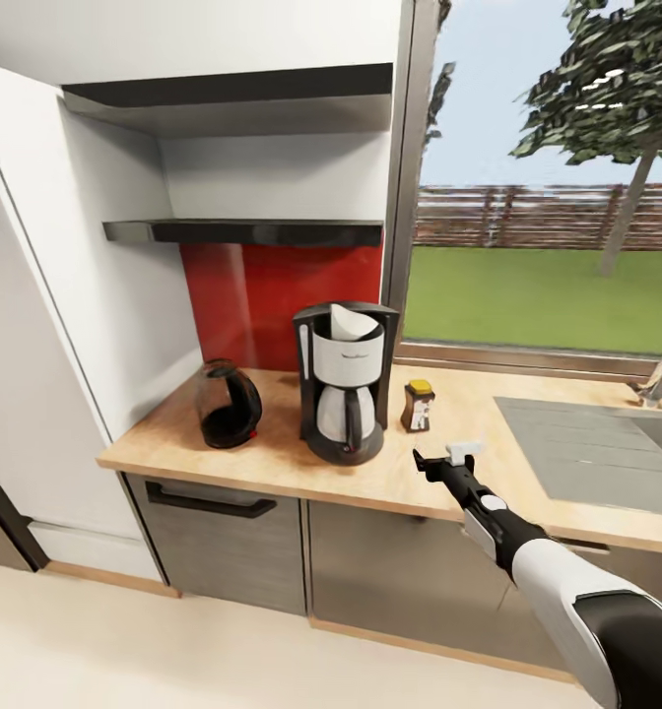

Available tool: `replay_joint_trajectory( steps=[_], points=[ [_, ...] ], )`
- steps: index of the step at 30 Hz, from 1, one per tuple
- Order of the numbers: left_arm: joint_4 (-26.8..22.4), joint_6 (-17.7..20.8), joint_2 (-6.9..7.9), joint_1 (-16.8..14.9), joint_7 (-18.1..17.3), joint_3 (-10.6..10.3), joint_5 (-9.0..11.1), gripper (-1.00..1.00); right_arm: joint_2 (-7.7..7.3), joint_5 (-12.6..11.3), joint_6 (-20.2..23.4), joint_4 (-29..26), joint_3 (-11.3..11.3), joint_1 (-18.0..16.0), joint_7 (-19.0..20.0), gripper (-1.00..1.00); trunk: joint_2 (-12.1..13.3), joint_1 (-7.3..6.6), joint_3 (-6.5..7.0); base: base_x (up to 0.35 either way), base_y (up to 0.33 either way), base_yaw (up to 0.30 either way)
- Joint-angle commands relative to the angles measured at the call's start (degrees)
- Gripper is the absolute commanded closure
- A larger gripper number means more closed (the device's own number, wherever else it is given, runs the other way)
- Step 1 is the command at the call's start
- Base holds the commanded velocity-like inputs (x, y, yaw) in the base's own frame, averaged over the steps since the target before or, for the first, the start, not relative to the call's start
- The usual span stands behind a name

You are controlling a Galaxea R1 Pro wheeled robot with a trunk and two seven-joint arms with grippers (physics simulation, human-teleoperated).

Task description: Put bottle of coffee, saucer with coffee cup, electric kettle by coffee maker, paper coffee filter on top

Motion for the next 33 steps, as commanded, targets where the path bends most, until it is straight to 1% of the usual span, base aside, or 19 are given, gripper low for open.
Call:
replay_joint_trajectory(
  steps=[1,6,9,12,17,19,21,24,26,28,30,32,33],
  points=[
    [-0.2,-0.1,0.02,0.0,0.1,-0.5,0.6,-1.00,0.02,-0.6,-0.2,0.1,0.4,-0.1,0.2,-1.00,-0.1,0.01,-0.12,-0.305,0.191,0.000],
    [-0.5,-0.6,0.06,-0.4,0.0,-0.6,0.6,-1.00,1.56,-0.6,-0.2,0.0,0.4,-0.1,0.1,-1.00,-0.1,0.01,-0.12,-0.294,0.205,0.000],
    [-1.2,-0.8,0.04,-0.6,0.0,-0.6,0.6,-1.00,2.06,-0.6,-0.3,0.1,0.4,0.0,0.1,-1.00,-0.1,0.01,-0.12,-0.288,0.213,0.000],
    [-2.6,-0.9,0.06,-0.6,-0.1,-0.6,0.6,-1.00,2.28,-0.7,-1.0,0.7,0.3,0.9,0.0,-1.00,-0.1,0.01,-0.12,-0.287,0.214,0.000],
    [-6.4,-1.0,0.06,-0.7,-0.2,-0.6,0.5,-1.00,2.73,-0.7,-8.4,1.7,0.3,4.3,0.0,-1.00,-0.1,0.01,-0.12,-0.286,0.215,0.000],
    [-8.2,-1.0,0.03,-0.7,-0.2,-0.7,0.5,-1.00,3.72,-0.7,-11.7,2.8,0.3,6.2,-0.2,-1.00,-0.1,0.01,-0.12,-0.191,0.144,0.000],
    [-9.4,-1.0,-0.04,-0.7,-0.2,-0.7,0.5,-1.00,4.42,-0.7,-13.1,3.8,0.3,7.7,-1.1,-1.00,-0.1,0.01,-0.12,-0.098,0.074,0.000],
    [-10.4,-1.0,-0.09,-0.7,-0.2,-0.7,0.5,-1.00,5.12,-0.7,-14.1,4.8,0.2,10.4,-4.4,-1.00,-0.1,0.01,-0.12,-0.038,0.028,0.000],
    [-10.7,-1.0,-0.10,-0.6,-0.2,-0.7,0.5,-1.00,5.48,-0.7,-14.4,5.1,0.2,12.7,-7.1,-1.00,-0.1,0.01,-0.12,-0.013,0.010,0.000],
    [-10.8,-1.1,-0.13,-0.6,-0.3,-0.6,0.5,-1.00,5.67,-0.7,-14.6,6.4,0.2,16.5,-8.8,-1.00,-0.1,0.01,-0.12,-0.004,0.003,0.000],
    [-10.9,-1.1,-0.17,-0.6,-0.3,-0.6,0.4,-1.00,5.75,-0.6,-14.6,8.6,0.2,19.6,-9.3,-1.00,-0.1,0.01,-0.12,-0.001,0.001,0.000],
    [-10.9,-1.1,-0.24,-0.6,-0.3,-0.6,0.3,-1.00,5.73,-0.5,-13.9,9.4,0.2,21.4,-9.4,-1.00,-0.1,0.01,-0.12,0.000,0.000,0.000],
    [-10.8,-1.0,-0.48,-0.6,-0.4,-0.6,0.2,-1.00,5.67,-0.4,-11.9,9.6,0.2,22.5,-9.5,-1.00,-0.1,0.01,-0.12,0.000,0.000,0.000]
  ],
)
